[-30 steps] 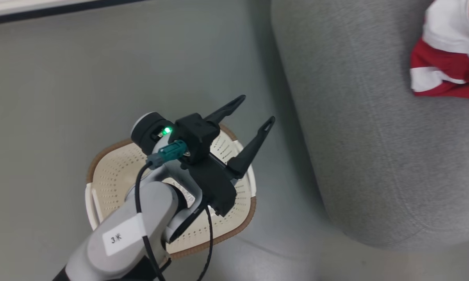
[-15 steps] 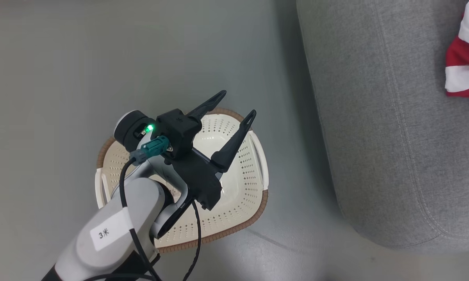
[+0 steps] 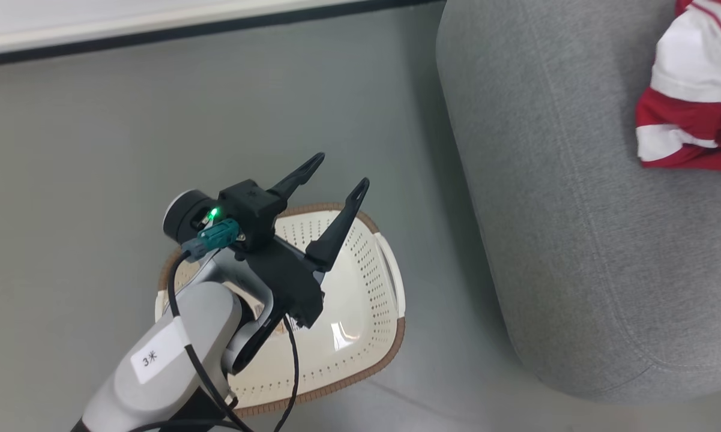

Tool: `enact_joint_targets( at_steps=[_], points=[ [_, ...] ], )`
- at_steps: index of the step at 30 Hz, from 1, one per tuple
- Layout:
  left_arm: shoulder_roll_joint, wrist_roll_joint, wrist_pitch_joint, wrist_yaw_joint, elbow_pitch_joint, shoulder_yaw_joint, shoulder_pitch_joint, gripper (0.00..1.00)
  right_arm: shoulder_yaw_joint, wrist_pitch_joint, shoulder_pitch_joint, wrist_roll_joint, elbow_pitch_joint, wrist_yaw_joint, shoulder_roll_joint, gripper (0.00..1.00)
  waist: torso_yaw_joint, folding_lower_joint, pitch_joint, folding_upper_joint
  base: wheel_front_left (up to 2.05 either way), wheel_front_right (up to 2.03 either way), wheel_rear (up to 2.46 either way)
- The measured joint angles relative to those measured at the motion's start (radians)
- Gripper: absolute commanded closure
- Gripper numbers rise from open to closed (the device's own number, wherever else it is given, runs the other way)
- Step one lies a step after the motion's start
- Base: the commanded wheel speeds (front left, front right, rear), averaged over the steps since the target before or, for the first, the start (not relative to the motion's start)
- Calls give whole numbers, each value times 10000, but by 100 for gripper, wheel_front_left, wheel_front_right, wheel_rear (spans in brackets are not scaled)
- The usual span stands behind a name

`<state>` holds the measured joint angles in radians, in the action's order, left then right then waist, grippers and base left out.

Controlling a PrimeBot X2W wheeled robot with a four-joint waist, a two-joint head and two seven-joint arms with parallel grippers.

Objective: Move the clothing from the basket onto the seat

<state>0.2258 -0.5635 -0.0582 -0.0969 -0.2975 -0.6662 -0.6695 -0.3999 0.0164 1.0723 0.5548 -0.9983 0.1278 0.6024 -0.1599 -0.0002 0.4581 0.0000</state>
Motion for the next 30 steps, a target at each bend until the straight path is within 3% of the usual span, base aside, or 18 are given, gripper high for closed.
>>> enact_joint_targets(
  at_steps=[5, 19, 27, 30],
  points=[
    [27, -111, -290, 4, -267, 230, 350, 0, -594, -355, -483, 17, 591, 0, 433, 0, -65, -1, -624, 0, 0, 0, 0],
    [56, -619, -1074, 372, -667, 738, 1599, 0, -1283, -2303, -3037, 284, 3150, 0, 744, 0, -23, -1, -2518, -1, 0, 0, 0],
    [320, -700, -1369, 907, -709, 1141, 2638, 0, -1181, -2537, -4555, 470, 4543, -15, 617, 0, 359, -1, -3359, -2, 0, 0, 0],
    [384, -729, -1463, 1187, -711, 1333, 3001, 0, -1110, -2583, -5218, 562, 5124, -242, 408, 0, 603, 0, -3632, -1, 0, 0, 0]
  ],
)
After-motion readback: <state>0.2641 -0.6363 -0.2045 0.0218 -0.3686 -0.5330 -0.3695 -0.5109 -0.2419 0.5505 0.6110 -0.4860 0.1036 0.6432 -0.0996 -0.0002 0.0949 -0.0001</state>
